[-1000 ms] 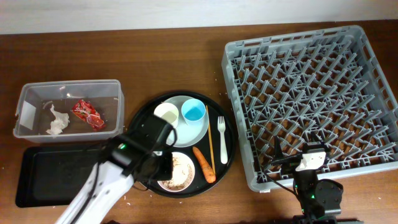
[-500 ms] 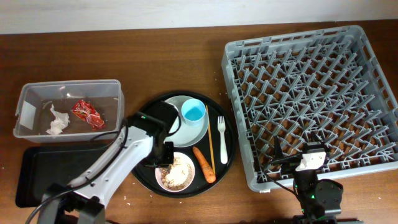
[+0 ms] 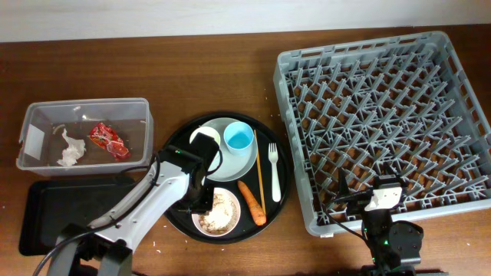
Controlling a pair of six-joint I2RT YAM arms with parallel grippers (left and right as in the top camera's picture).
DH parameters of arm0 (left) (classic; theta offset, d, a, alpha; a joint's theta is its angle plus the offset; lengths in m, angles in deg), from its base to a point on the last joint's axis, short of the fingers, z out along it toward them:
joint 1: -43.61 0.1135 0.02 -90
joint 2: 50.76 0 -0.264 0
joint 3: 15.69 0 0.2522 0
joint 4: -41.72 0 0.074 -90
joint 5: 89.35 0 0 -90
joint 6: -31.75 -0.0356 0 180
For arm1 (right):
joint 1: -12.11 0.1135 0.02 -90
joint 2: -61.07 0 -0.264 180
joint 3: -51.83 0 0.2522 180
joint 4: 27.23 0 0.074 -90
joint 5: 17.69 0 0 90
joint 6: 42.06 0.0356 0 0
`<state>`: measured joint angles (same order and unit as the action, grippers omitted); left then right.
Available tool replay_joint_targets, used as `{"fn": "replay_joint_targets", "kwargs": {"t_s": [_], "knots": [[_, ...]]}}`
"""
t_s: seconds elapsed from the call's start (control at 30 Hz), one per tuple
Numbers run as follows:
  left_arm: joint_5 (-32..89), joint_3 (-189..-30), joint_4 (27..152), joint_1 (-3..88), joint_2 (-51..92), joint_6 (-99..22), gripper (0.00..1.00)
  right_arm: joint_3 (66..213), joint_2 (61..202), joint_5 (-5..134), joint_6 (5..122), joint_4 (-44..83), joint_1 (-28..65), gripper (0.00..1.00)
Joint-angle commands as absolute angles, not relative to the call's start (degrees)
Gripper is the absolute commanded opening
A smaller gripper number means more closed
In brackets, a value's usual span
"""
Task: Sort waste into correct bins and load items into the dishwasher rack
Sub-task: 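Move the left gripper to the pink food bowl and grasp its rim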
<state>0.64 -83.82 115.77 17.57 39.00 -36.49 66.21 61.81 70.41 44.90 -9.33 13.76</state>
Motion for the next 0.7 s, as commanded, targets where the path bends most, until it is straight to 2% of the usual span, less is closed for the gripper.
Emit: {"fn": "replay_joint_targets", "kwargs": {"t_s": [0.0, 0.03, 0.13, 0.2, 0.47, 0.67], "knots": [[0.24, -82.94, 115.44, 17.92, 39.24, -37.32, 0.15, 65.9, 61.43, 70.87, 45.27, -9.05, 14.07, 0.99], [0.24, -82.94, 115.46, 17.92, 39.24, -37.34, 0.12, 65.9, 61.43, 70.87, 45.27, -9.05, 14.07, 0.99], [0.24, -82.94, 115.46, 17.92, 39.24, -37.34, 0.11, 65.9, 61.43, 70.87, 45.27, -9.05, 14.07, 0.99], [0.22, -82.94, 115.46, 17.92, 39.24, -37.34, 0.0, 65.9, 61.43, 70.87, 45.27, -9.05, 14.07, 0.99], [-5.92, -83.12, 115.44, 18.22, 39.22, -36.47, 0.0, 65.9, 61.43, 70.87, 45.27, -9.05, 14.07, 0.99], [-5.68, -83.56, 114.0, 25.04, 39.22, -36.49, 0.0, 65.9, 61.43, 70.87, 45.29, -9.05, 14.07, 0.99]]}}
